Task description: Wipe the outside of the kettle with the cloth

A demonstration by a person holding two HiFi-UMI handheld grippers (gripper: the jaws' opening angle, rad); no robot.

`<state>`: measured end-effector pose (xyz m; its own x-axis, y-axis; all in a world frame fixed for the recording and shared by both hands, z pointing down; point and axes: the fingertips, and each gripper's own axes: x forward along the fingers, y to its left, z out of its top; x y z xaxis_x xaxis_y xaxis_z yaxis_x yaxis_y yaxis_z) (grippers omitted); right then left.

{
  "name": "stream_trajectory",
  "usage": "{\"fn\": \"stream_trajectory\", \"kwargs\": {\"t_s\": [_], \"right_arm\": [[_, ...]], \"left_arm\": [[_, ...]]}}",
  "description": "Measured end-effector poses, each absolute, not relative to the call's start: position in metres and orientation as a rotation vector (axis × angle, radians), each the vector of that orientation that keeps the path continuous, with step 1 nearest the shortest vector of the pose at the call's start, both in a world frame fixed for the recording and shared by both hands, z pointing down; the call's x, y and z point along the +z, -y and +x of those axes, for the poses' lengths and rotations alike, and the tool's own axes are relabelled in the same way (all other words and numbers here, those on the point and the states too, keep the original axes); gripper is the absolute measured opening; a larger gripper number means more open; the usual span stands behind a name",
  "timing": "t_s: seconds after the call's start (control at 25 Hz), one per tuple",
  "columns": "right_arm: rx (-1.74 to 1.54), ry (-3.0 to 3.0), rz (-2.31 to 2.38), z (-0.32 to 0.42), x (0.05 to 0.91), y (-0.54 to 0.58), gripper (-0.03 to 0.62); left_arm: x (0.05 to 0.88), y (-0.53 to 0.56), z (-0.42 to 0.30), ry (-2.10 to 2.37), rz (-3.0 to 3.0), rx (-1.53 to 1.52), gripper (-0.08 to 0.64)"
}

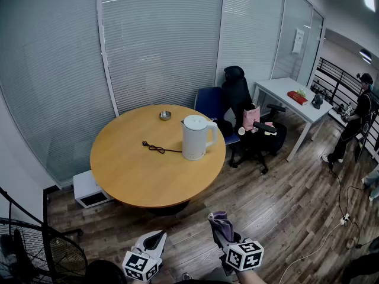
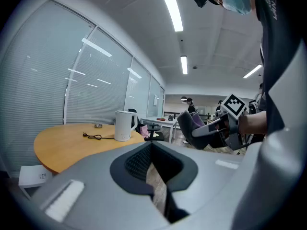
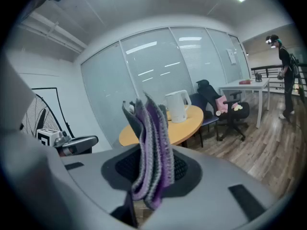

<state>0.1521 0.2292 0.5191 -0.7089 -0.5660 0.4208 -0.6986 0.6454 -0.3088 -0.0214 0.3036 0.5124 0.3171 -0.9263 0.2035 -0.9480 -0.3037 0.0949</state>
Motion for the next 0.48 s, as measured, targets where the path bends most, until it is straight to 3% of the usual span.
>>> {"fn": "stream_trajectory", "kwargs": {"t_s": [0.48], "right_arm": [[0.706, 2.570, 1.003, 0.136, 0.528, -0.187, 0.109]], "left_arm": [[0.533, -0.272, -0.035, 1.704, 2.334, 0.152, 0.009]]}}
